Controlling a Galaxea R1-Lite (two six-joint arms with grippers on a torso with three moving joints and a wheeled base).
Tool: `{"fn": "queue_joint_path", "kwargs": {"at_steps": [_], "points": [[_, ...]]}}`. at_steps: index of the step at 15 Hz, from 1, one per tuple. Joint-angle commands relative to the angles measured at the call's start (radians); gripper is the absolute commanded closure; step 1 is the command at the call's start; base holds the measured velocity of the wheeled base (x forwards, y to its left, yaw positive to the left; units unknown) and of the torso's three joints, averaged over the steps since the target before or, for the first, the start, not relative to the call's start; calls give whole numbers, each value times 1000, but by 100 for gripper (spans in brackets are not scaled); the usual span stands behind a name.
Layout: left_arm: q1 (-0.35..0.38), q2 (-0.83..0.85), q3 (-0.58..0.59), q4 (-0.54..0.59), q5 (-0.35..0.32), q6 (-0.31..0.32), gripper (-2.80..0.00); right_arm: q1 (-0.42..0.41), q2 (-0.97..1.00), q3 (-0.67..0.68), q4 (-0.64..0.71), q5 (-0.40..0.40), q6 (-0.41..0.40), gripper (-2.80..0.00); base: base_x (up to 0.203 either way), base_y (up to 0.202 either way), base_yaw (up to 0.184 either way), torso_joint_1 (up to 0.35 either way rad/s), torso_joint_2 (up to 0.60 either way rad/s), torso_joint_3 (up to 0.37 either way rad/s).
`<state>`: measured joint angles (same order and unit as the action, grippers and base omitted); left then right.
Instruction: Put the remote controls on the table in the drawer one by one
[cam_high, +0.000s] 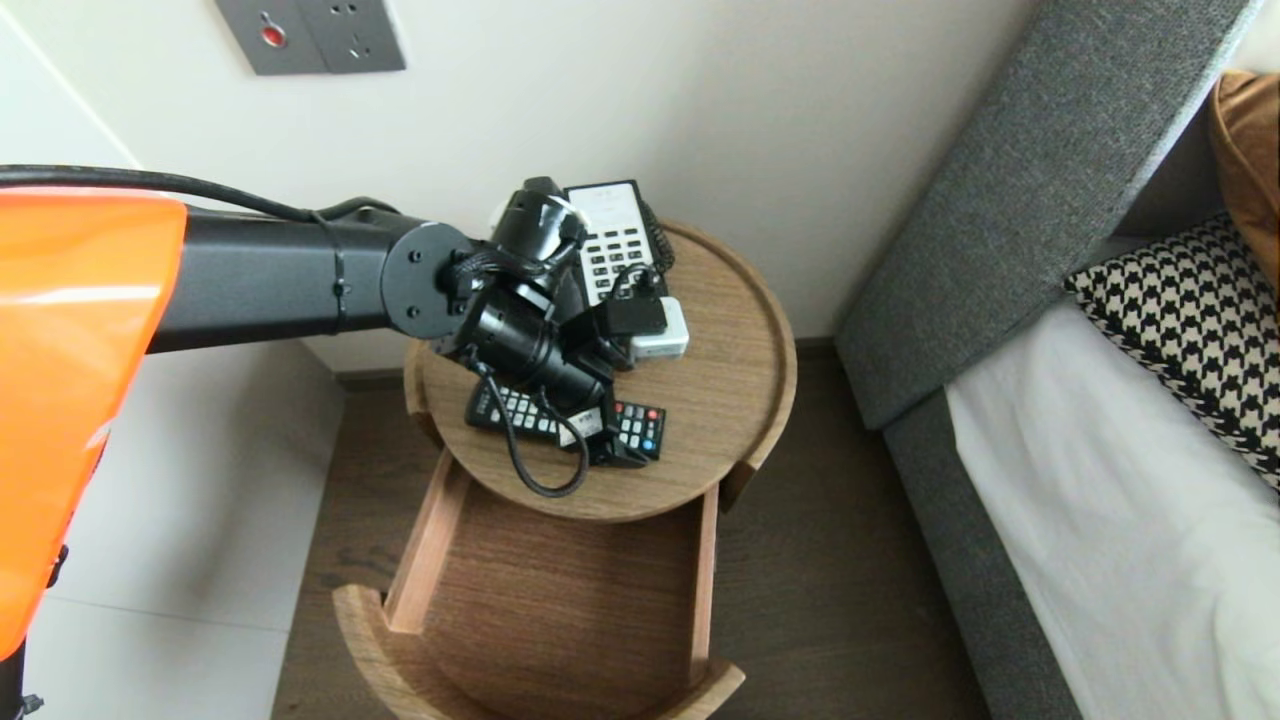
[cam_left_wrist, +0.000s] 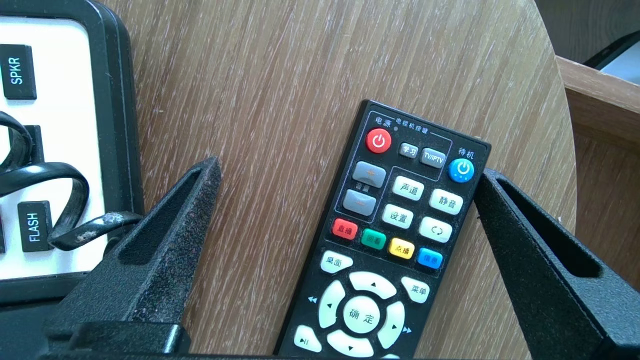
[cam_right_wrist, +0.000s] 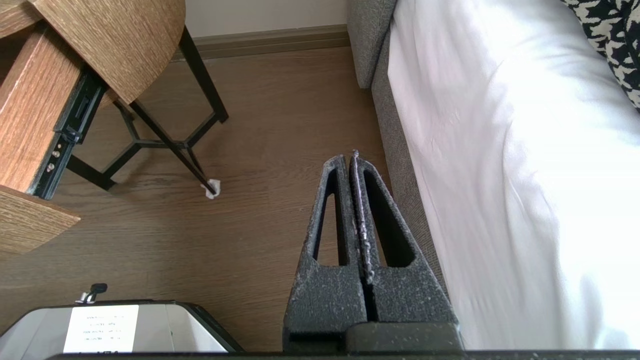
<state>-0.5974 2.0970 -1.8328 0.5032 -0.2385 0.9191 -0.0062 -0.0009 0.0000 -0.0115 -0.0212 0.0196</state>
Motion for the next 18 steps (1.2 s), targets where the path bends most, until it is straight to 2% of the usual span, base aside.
{"fn": "queue_joint_path", "kwargs": {"at_steps": [1, 16, 18], "points": [[3, -8, 1, 11, 1, 6, -280, 0, -10, 5, -1, 0, 0, 0, 0, 0, 0, 0, 0, 0], [21, -64, 40, 38, 3, 14, -280, 0, -10, 5, -1, 0, 0, 0, 0, 0, 0, 0, 0, 0], [19, -58, 40, 40, 21, 36, -280, 0, -10, 5, 0, 0, 0, 0, 0, 0, 0, 0, 0, 0]]}}
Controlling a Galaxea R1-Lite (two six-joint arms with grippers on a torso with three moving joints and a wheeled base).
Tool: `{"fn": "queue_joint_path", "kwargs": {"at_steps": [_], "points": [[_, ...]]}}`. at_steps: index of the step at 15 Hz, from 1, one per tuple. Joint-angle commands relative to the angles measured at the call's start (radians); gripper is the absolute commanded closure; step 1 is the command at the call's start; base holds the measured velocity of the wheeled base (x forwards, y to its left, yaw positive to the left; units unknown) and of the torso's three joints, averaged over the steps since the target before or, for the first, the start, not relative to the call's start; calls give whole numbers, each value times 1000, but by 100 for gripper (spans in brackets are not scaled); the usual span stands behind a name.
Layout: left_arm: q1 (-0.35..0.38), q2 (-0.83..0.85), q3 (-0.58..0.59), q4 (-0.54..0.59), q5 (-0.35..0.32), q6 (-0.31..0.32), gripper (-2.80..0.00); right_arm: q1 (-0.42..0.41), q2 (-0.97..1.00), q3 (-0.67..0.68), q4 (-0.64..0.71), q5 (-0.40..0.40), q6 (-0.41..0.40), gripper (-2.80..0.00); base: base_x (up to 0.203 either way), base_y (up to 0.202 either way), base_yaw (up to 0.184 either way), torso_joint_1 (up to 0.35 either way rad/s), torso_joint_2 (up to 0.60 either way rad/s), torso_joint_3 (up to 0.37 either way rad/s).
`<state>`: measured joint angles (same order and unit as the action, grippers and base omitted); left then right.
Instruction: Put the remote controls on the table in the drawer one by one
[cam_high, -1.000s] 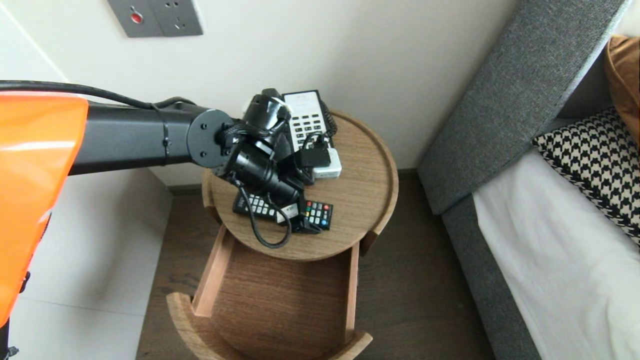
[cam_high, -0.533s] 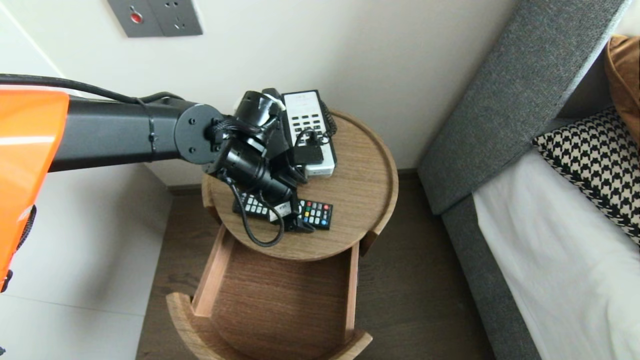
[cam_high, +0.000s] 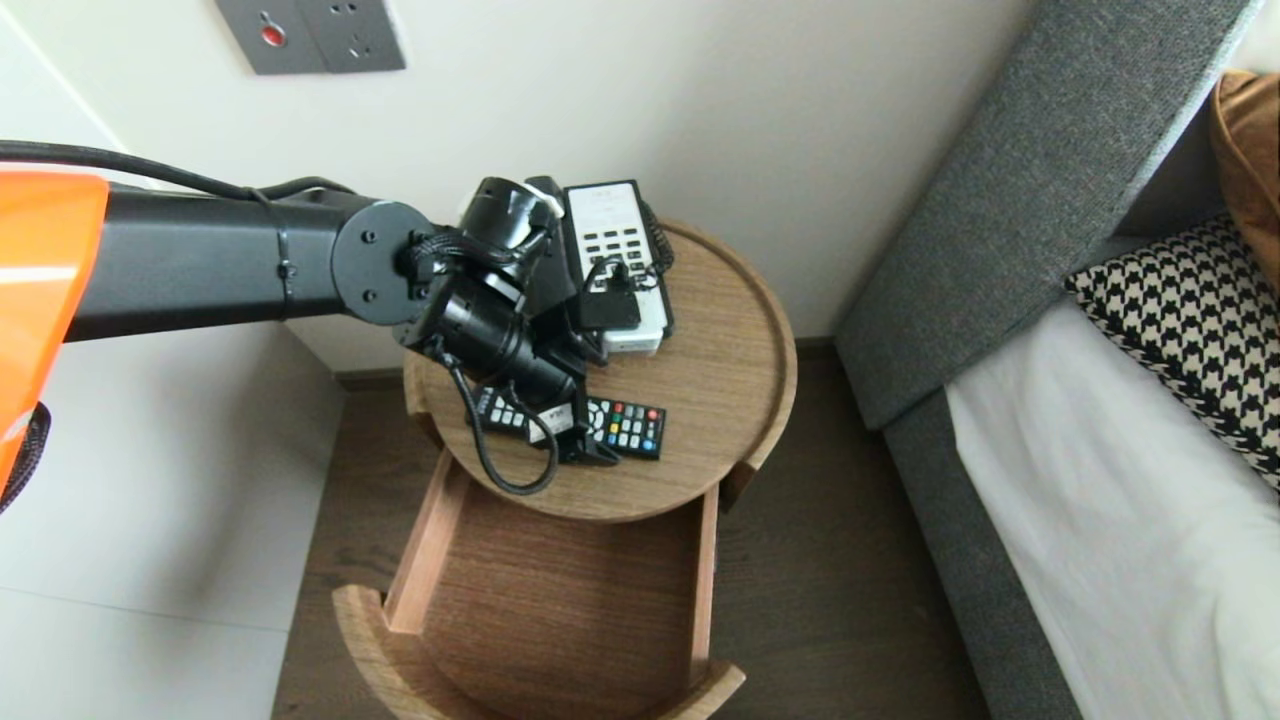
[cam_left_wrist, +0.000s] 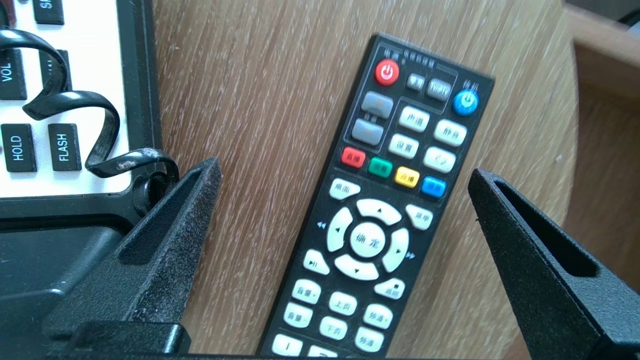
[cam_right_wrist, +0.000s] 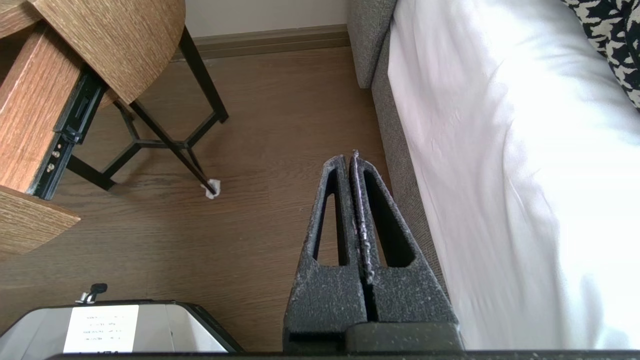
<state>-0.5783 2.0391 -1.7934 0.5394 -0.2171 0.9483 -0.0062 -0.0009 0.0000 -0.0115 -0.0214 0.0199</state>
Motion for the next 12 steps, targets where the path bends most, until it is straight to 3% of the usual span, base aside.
{"fn": "queue_joint_path", "kwargs": {"at_steps": [1, 9, 10, 12], "points": [[0, 1, 2, 4, 2, 12, -280, 0, -10, 5, -1, 0, 0, 0, 0, 0, 0, 0, 0, 0], [-4, 12, 2, -1, 7, 14, -280, 0, -10, 5, -1, 0, 0, 0, 0, 0, 0, 0, 0, 0], [-4, 13, 0, -6, 7, 14, 0, 0, -10, 5, -1, 0, 0, 0, 0, 0, 0, 0, 0, 0], [-4, 16, 2, -9, 7, 14, 0, 0, -10, 5, 1, 0, 0, 0, 0, 0, 0, 0, 0, 0]]}}
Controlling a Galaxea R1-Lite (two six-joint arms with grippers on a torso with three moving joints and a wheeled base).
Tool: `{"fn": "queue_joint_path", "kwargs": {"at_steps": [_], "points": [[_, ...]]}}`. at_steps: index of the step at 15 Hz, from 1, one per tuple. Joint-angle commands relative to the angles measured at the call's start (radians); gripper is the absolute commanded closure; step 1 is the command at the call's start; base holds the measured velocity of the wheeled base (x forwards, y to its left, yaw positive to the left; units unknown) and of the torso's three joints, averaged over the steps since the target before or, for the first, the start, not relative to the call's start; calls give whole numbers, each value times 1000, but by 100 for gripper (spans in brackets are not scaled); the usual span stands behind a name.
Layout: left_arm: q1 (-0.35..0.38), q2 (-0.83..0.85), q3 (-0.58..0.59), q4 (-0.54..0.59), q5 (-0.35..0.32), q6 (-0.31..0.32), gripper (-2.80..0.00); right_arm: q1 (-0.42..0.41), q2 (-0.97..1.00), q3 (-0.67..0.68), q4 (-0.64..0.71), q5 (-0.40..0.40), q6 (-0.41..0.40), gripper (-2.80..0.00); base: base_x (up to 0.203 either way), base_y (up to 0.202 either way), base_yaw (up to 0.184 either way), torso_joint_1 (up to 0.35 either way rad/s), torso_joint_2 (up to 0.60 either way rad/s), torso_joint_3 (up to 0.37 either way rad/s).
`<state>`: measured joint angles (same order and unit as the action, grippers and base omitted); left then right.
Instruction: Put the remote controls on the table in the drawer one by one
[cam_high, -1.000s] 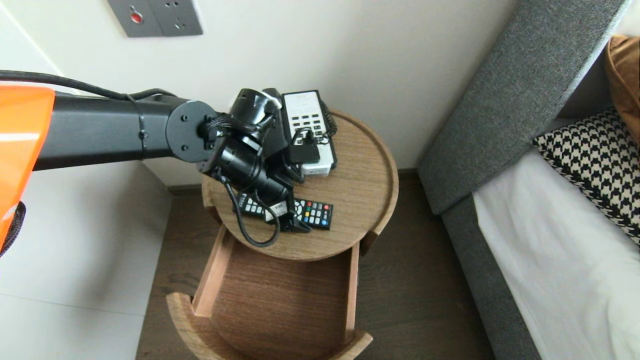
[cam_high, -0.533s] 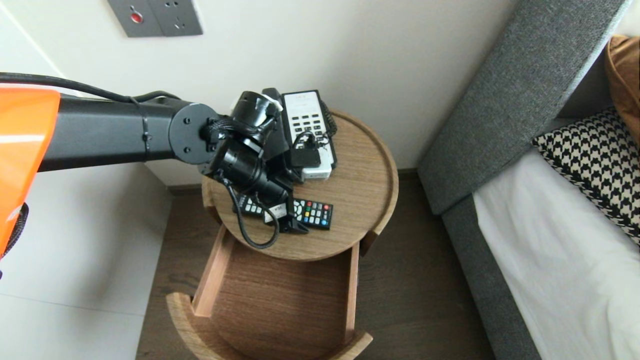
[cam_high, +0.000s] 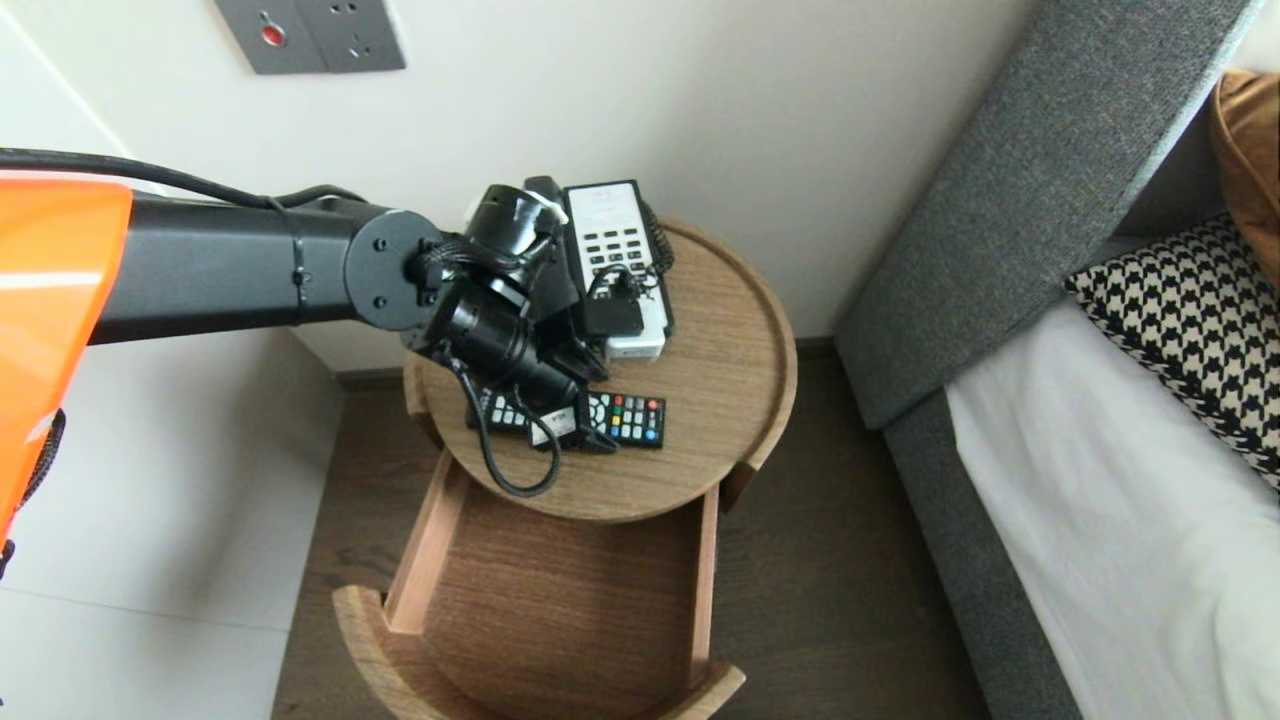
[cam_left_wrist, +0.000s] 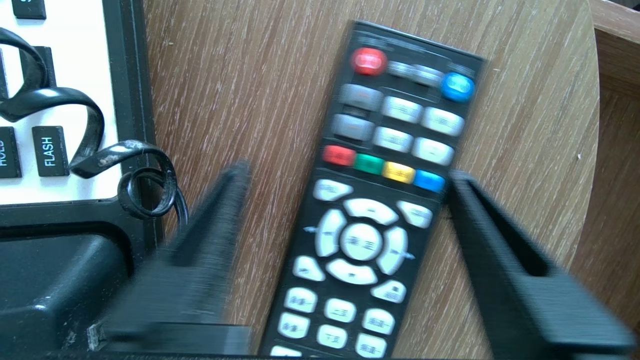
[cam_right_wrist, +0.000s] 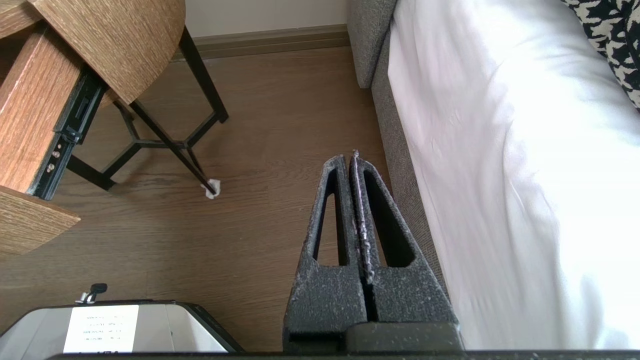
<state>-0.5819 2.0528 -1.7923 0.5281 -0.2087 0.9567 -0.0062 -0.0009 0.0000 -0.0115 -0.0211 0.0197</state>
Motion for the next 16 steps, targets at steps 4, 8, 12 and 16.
{"fn": "queue_joint_path", "kwargs": {"at_steps": [4, 8, 12, 16], "points": [[-1, 7, 4, 7, -2, 5, 0, 0, -10, 5, -1, 0, 0, 0, 0, 0, 0, 0, 0, 0], [-4, -18, 26, 11, -3, 5, 0, 0, -10, 5, -1, 0, 0, 0, 0, 0, 0, 0, 0, 0], [-16, -70, 69, 10, -5, 4, 0, 0, -10, 5, -1, 0, 0, 0, 0, 0, 0, 0, 0, 0], [-41, -95, 74, 11, -3, -3, 0, 0, -10, 5, -1, 0, 0, 0, 0, 0, 0, 0, 0, 0]]}}
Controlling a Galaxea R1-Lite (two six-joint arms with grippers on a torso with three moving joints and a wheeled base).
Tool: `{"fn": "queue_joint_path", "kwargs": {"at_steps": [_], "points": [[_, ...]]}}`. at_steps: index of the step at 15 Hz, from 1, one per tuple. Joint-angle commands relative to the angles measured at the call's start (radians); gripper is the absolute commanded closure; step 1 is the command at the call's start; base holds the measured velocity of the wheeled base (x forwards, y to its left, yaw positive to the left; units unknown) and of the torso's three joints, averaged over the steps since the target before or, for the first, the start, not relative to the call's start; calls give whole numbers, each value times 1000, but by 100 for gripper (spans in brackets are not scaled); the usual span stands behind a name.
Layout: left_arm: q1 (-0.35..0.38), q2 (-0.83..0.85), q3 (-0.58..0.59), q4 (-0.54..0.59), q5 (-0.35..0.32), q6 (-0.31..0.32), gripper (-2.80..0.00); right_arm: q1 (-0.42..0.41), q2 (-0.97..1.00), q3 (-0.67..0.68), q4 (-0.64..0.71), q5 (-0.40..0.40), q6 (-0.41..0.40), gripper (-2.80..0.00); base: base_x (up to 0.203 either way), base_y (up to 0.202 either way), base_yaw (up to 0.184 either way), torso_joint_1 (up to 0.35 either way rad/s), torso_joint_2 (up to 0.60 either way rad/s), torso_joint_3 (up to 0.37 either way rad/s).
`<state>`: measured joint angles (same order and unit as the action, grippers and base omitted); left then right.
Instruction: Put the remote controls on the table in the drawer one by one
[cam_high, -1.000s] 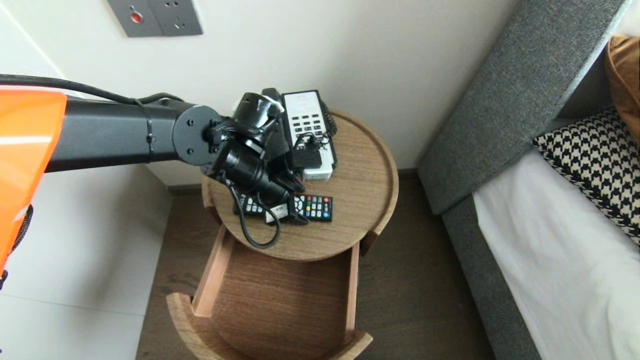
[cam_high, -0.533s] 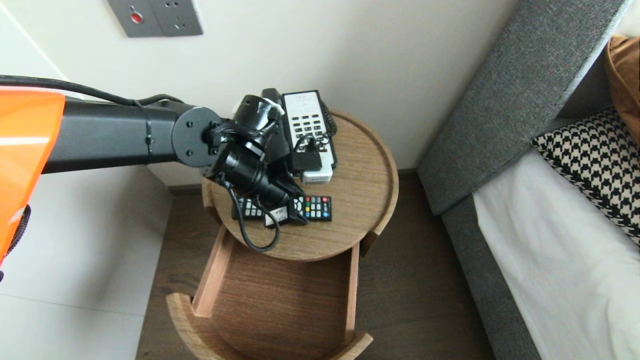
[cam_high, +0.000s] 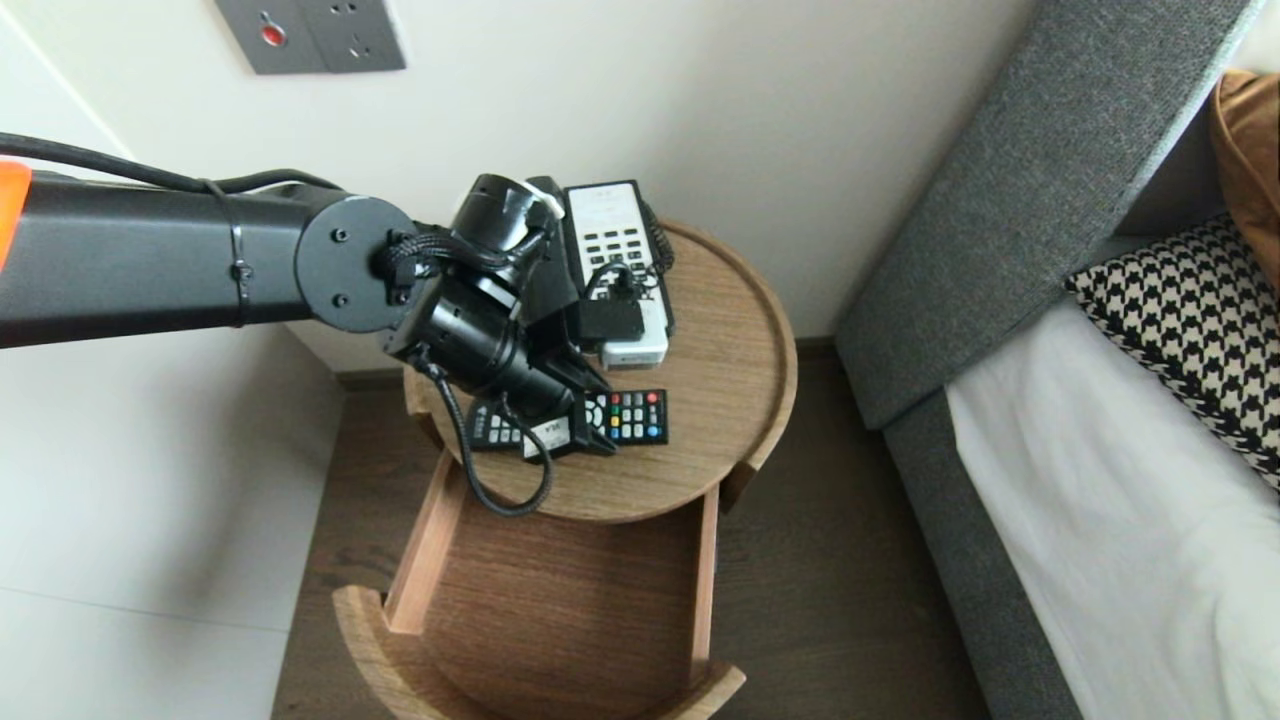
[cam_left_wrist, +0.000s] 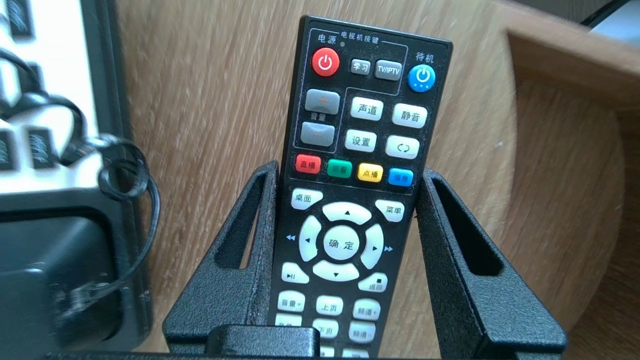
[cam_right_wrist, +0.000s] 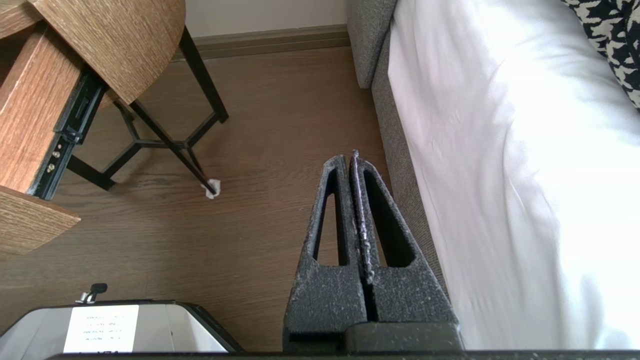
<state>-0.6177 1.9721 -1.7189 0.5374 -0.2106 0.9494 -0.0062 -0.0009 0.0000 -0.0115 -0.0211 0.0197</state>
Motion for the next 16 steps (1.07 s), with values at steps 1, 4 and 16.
{"fn": "queue_joint_path", "kwargs": {"at_steps": [1, 4, 16], "points": [[-11, -16, 1, 3, -1, 5, 0, 0, -10, 5, -1, 0, 0, 0, 0, 0, 0, 0, 0, 0], [-13, -21, 18, 6, -1, 3, 0, 0, -10, 5, 1, 0, -1, 0, 0, 0, 0, 0, 0, 0], [-14, 14, 16, 80, 60, -6, 0, 0, -10, 5, -1, 0, 0, 0, 0, 0, 0, 0, 0, 0]]}}
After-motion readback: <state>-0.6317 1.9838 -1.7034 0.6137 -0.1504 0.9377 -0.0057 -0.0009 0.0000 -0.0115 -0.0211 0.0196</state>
